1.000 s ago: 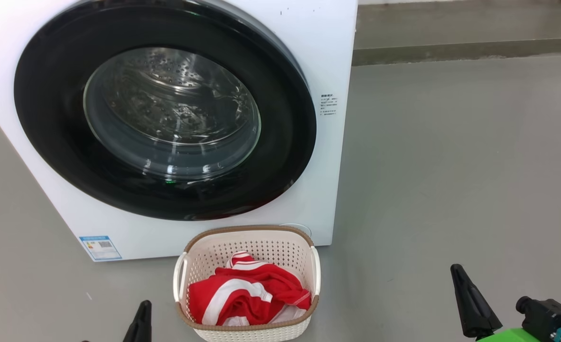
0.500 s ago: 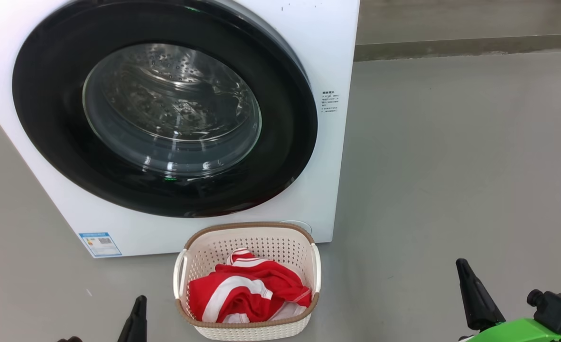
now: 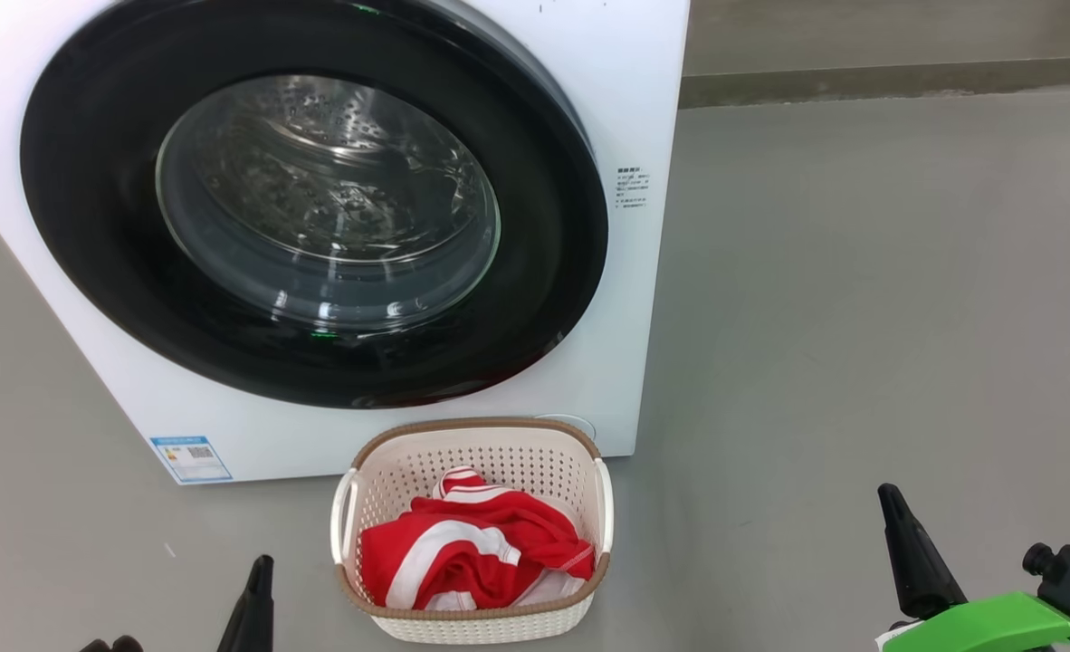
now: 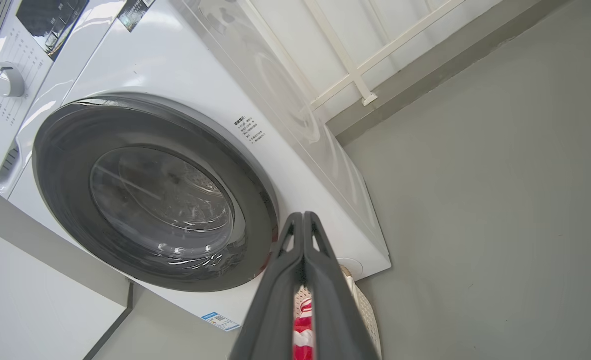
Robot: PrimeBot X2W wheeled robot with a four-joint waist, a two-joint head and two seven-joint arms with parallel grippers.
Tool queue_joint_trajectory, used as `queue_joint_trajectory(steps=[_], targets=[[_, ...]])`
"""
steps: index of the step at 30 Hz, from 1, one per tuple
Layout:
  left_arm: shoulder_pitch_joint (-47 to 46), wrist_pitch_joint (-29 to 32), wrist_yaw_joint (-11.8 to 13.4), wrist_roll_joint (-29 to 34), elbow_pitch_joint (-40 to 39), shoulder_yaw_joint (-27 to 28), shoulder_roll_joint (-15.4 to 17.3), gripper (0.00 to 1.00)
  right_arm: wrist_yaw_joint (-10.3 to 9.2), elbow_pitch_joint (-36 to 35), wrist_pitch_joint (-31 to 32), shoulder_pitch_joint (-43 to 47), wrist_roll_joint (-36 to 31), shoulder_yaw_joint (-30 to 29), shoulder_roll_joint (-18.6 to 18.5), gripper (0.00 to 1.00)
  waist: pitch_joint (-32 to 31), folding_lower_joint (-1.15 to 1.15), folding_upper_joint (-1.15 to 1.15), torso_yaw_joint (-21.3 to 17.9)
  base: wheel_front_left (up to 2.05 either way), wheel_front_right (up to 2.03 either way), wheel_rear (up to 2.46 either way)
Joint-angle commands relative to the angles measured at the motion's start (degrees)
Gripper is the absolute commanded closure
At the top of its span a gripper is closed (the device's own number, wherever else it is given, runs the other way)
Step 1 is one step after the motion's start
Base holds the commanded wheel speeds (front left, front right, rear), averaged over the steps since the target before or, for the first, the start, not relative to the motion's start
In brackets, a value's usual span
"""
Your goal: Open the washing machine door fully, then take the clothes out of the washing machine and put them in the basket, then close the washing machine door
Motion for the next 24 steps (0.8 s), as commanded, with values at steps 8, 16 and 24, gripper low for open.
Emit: queue_joint_trajectory(steps=[8, 16, 24], targets=[[-3.2, 1.7, -0.2, -6.2, -1.1, 1.8, 0.6, 1.00, -0.11, -0.8, 1.7, -4.0, 6.8, -0.3, -1.1, 1.00, 0.4, -0.01, 0.00, 0.1, 0.00, 0.00, 0.00], [-3.9, 3.1, -0.2, -11.1, -1.0, 2.2, 0.7, 1.00, -0.12, -0.5, 3.0, -4.8, 11.9, -0.7, -1.2, 1.00, 0.7, -0.01, 0.00, 0.2, 0.00, 0.00, 0.00], [-4.5, 4.4, -0.2, -16.0, -0.9, 2.7, 0.7, 1.00, -0.14, -0.1, 4.3, -5.6, 17.0, -1.1, -1.2, 1.00, 1.1, -0.01, 0.00, 0.3, 0.00, 0.00, 0.00]])
